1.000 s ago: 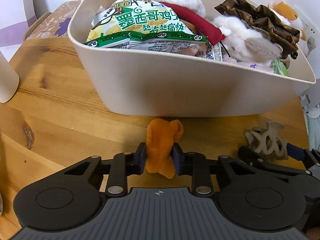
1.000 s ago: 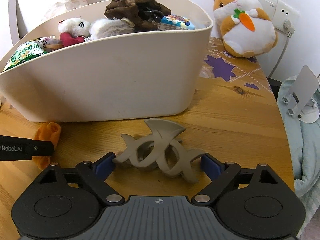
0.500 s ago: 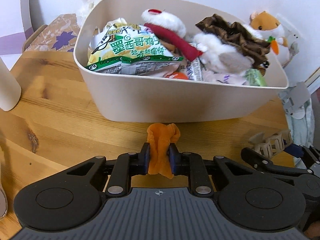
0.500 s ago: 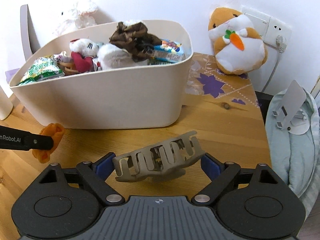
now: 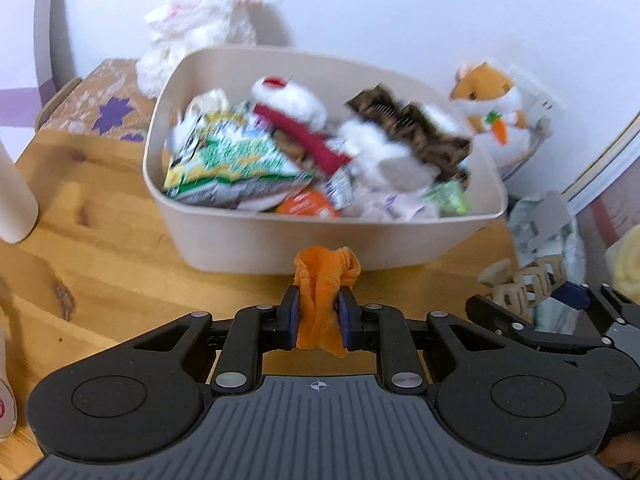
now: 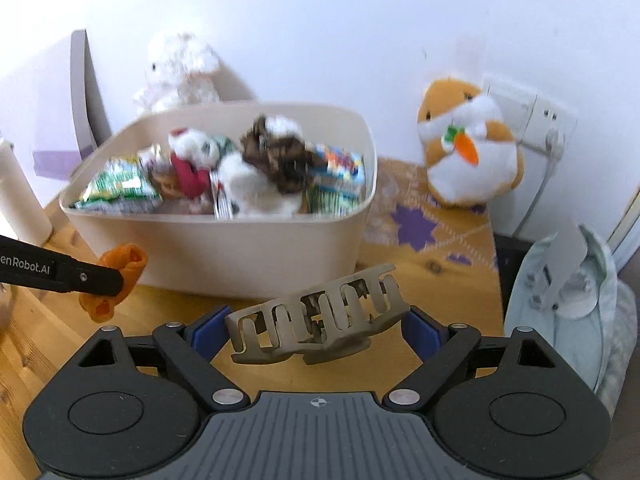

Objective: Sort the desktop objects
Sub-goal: 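Carry orange cloth and claw clip into the basket and open both tools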

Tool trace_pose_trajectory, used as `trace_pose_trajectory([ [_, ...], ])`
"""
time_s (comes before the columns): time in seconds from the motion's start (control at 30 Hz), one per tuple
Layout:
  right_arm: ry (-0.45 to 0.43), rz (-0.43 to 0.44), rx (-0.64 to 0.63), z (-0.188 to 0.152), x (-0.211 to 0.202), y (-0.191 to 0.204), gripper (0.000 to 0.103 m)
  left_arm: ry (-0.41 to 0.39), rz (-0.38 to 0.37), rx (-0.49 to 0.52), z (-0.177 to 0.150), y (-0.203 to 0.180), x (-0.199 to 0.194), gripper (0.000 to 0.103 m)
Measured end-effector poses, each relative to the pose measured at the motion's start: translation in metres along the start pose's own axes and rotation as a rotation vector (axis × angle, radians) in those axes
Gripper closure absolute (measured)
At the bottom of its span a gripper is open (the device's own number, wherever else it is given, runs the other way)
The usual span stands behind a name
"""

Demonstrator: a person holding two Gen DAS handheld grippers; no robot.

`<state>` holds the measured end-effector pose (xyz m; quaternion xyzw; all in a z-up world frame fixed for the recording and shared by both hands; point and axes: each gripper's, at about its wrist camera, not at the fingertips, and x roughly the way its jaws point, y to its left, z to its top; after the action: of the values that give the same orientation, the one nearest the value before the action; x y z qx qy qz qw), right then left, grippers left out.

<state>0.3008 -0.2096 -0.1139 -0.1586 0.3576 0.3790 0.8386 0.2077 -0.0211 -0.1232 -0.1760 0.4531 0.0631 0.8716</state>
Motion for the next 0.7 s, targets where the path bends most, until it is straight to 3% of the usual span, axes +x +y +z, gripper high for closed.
trace_pose_trajectory([
  [0.33,-0.135,0.028,-0.029,0.050,-0.035,-0.001,0.013,-0.102,-0.090,0.004,0.031,-0.015,-0.040,0.083],
  [0.7,-0.227,0.034,-0.041,0.102,-0.018,0.015,0.013,-0.195,-0.041,0.044,0.087,-0.008,-0.042,0.083],
])
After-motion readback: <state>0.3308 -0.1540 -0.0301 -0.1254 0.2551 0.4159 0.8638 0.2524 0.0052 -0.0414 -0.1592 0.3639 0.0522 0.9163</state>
